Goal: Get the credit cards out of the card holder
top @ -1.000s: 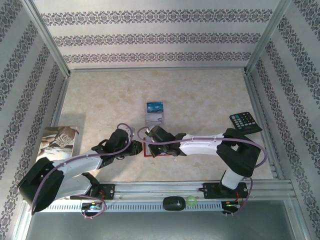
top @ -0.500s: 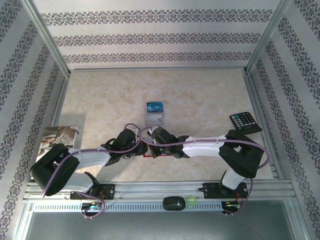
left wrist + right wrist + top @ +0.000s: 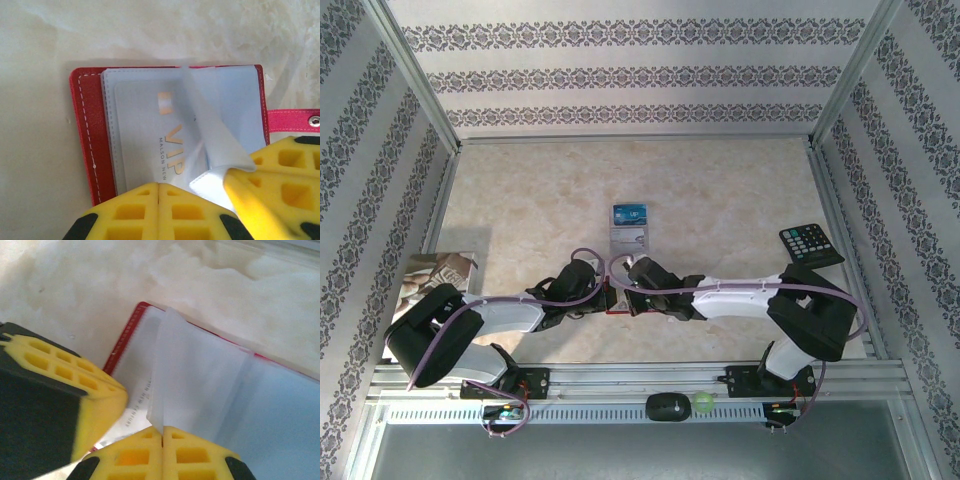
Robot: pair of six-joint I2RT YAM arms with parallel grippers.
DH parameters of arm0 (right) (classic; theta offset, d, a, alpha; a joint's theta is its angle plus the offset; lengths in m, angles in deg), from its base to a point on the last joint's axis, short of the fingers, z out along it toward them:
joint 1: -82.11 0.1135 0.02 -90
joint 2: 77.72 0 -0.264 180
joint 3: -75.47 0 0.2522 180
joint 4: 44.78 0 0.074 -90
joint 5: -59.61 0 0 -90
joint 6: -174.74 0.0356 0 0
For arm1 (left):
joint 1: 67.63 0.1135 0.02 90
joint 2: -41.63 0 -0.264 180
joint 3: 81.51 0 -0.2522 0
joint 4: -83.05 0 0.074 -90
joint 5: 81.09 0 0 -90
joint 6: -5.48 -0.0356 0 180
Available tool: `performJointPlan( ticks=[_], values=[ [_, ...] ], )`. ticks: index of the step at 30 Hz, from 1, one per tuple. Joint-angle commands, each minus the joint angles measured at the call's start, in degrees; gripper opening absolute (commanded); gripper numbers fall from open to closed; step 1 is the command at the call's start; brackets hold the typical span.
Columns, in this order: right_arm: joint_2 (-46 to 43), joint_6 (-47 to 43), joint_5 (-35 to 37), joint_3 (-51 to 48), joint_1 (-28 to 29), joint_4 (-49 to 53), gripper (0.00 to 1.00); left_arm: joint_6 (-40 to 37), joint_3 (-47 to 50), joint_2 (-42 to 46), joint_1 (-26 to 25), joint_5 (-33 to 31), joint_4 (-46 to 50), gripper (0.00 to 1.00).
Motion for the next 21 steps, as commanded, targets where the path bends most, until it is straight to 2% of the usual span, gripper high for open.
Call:
performJointPlan(
  ticks=[1,3,5,7,9,13,17,21],
  values=[
    [-3.82,6.52,7.21,-2.14,-0.30,4.24,0.00,1.32,-0.34,-1.22,-0.69,-0.74,1.62,0.00],
    [-5.71,10.03,9.98,-2.92,-0.43,8.06,0.01,1.43,-0.06,-1.27,-0.70,-0.68,0.89,0.00],
    [-8.11,13.27,12.23,-3.54,-0.51,12.49,0.13,1.15,-0.34,-1.09,-0.69,-0.12,0.64,0.00],
    [-11.93,13.36,11.55,-4.82,-0.56,12.42,0.27,0.83,-1.13,-1.23,-0.73,0.74,0.82,0.00],
    [-15.38,11.28,9.96,-4.78,-0.51,11.70,0.32,0.91,-1.44,-1.34,-0.69,1.19,0.81,0.00],
    [-15.60,6.45,3.99,0.32,-0.98,12.86,0.32,1.34,-1.23,-1.28,-0.69,1.37,0.04,0.00],
    [-9.49,5.75,-3.02,5.28,-1.61,11.95,0.28,1.09,-1.10,-0.48,-0.70,1.29,0.57,0.00],
    [-3.42,6.51,-6.36,8.57,-2.14,11.51,0.23,0.65,-1.28,0.21,-0.70,1.28,1.56,0.00]
  ],
)
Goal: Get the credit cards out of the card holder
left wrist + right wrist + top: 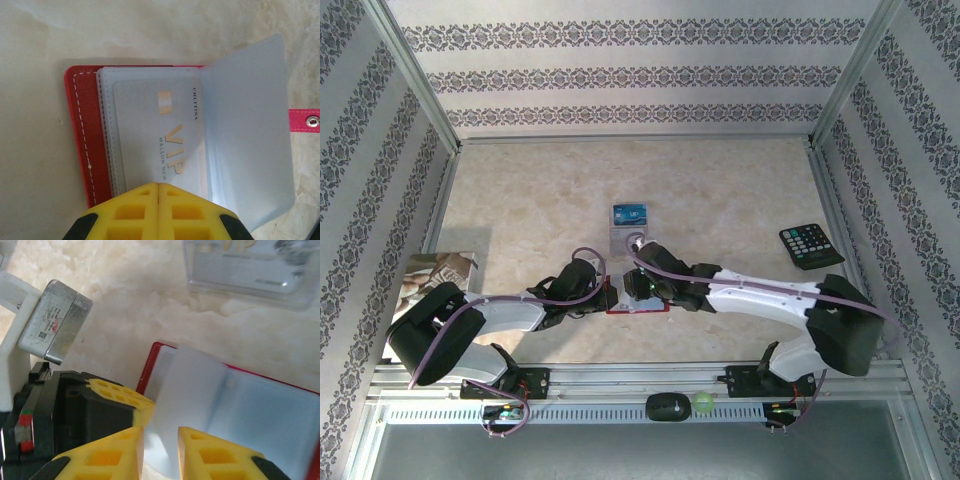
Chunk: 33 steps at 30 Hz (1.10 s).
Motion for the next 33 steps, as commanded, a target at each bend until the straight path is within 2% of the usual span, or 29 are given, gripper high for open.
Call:
performJointPlan(
  ticks=[1,4,10,14,19,23,24,29,33],
  values=[
    [3.51,-0.72,-4.52,2.00,-0.61,0.61,0.23,0.15,-0.88,1.00,-0.69,0.55,1.89,0.00],
    [2.34,-0.30,-2.15,1.75,-0.61,1.39,0.22,-0.33,-1.54,2.53,-0.69,1.13,2.91,0.00],
    [-6.38,0.57,2.74,-2.73,-2.85,3.30,0.22,-2.18,-5.29,3.62,-1.27,2.50,6.11,0.00],
    [-11.96,1.34,4.64,-6.09,-4.97,5.08,0.22,-2.67,-8.29,-1.06,-2.54,5.34,5.03,0.00],
    [-17.54,1.87,5.81,-9.19,-6.57,7.31,0.22,-1.96,-13.00,-10.99,-5.56,10.43,1.60,0.00],
    [-19.61,2.58,5.96,-10.78,-6.93,8.00,0.23,-2.02,-15.71,-15.08,-7.10,11.67,2.22,0.00],
    [-19.54,2.89,5.53,-10.98,-7.00,7.86,0.24,-1.89,-15.69,-15.18,-7.10,11.54,2.29,0.03],
    [-15.26,2.86,-1.06,-10.34,-7.14,4.06,0.25,-2.65,-13.13,-7.86,-6.69,6.54,4.13,0.19],
    [-9.09,3.21,-7.10,-8.68,-6.48,0.02,0.17,-4.07,-10.60,0.09,-4.60,1.74,8.51,0.21]
  ],
)
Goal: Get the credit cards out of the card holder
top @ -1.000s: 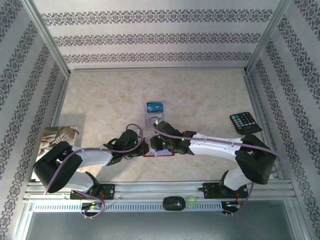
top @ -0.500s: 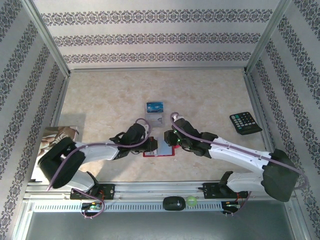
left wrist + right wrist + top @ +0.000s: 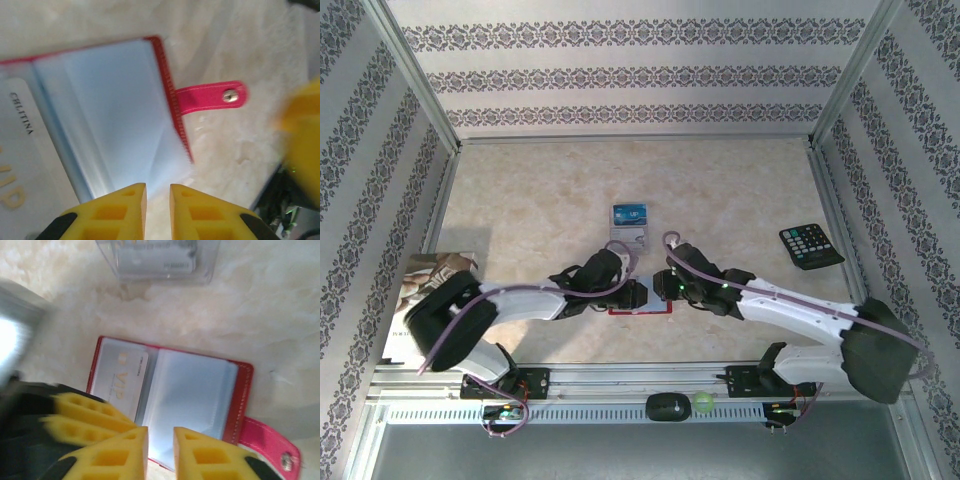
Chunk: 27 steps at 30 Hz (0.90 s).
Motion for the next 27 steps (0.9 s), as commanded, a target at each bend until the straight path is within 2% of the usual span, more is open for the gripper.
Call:
performJointPlan(
  ticks=[1,7,17,23,27],
  values=[
    [4.26,1.23,-5.92,1.87,0.62,-3.79,0.15,-2.55,1.90,5.99,2.01,-5.52,5.33,0.21],
    [6.52,5.46,-5.80,-2.39,1.82,-6.57,0.13,-3.42,6.15,10.48,6.37,-4.75,6.54,0.26],
    [11.26,8.98,-2.73,-5.15,3.55,-6.20,0.08,-3.90,8.70,8.08,9.10,-0.99,0.24,0.34],
    [5.30,4.12,-1.11,1.17,3.77,-0.22,0.16,-5.06,8.38,8.77,9.22,-1.40,1.51,0.35],
    [7.13,4.04,-5.15,4.28,3.46,-2.16,0.21,-6.14,8.03,9.04,9.19,-1.73,2.01,0.34]
  ],
)
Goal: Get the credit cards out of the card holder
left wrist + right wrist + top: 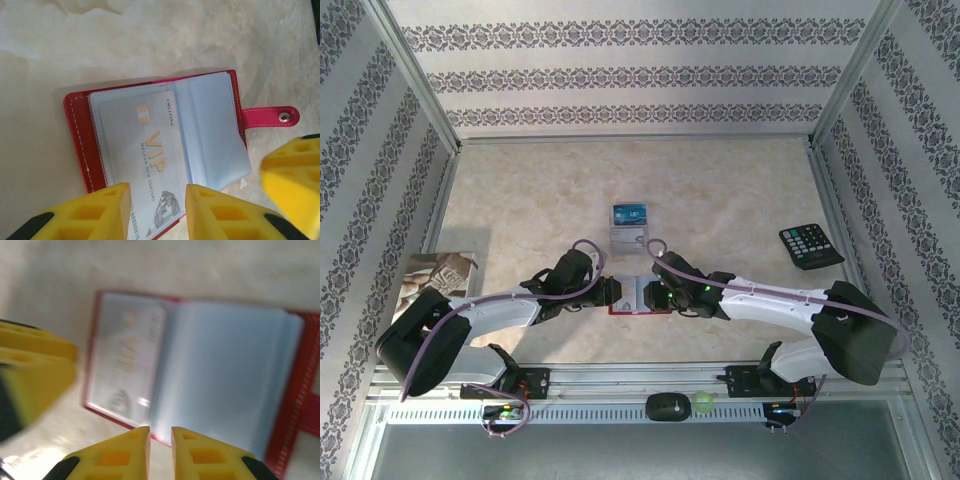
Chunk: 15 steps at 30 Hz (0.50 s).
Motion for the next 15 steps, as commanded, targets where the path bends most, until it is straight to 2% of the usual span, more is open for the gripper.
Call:
performJointPlan(
  ticks=[1,5,15],
  values=[
    [2.16,-0.70,-3.11,3.48,0.36,-1.08,0.21,-2.36,-0.39,0.46,0.65,0.18,-0.96,0.33],
    [7.35,2.21,-6.62,4.77,0.01,-6.08,0.21,-2.39,-0.63,-0.53,0.69,-0.48,-1.24,0.30],
    [12.42,7.45,-6.63,3.30,-2.05,-8.79,0.21,-3.46,-0.94,-3.39,1.73,-2.65,-0.65,0.24]
  ],
)
